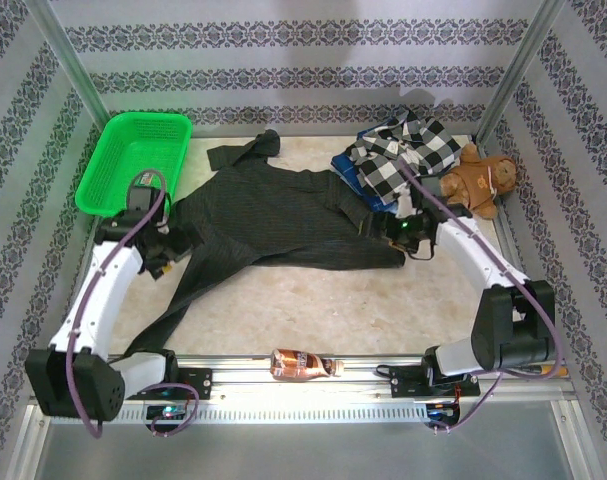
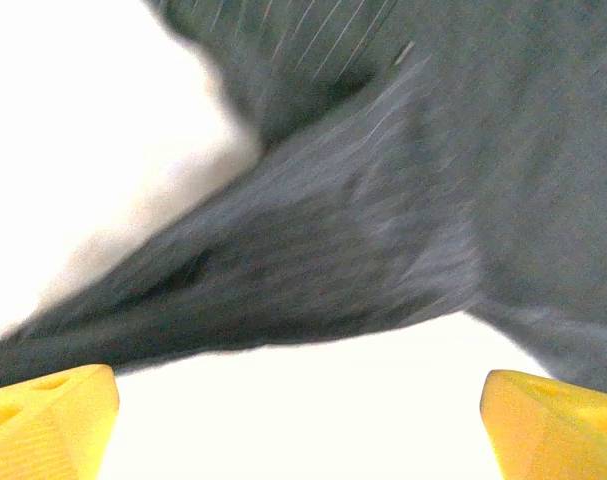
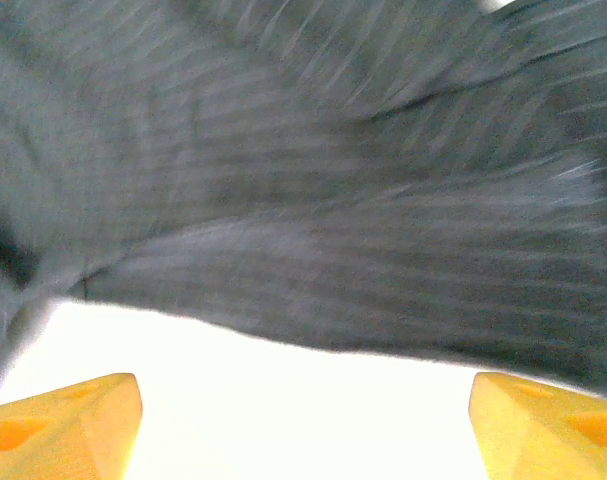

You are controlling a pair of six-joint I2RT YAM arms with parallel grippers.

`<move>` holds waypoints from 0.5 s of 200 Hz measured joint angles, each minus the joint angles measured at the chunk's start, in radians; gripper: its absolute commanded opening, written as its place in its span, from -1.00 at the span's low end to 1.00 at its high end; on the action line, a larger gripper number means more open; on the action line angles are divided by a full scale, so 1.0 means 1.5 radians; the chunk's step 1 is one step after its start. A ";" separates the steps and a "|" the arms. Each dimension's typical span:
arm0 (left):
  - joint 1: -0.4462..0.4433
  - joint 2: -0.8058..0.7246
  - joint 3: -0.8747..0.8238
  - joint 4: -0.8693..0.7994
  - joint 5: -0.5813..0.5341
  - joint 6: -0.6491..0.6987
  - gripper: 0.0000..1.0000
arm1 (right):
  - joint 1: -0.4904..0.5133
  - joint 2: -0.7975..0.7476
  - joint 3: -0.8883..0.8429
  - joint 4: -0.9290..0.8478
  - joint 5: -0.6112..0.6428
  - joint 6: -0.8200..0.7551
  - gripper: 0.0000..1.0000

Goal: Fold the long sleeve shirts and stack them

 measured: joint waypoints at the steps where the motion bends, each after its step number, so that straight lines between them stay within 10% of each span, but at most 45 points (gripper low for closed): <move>1: -0.001 -0.002 -0.003 -0.001 0.000 -0.001 0.87 | 0.005 -0.001 -0.002 0.000 -0.002 0.000 0.73; 100: -0.039 0.049 -0.222 0.051 -0.035 -0.141 0.90 | 0.106 -0.008 -0.036 0.014 -0.038 -0.008 0.76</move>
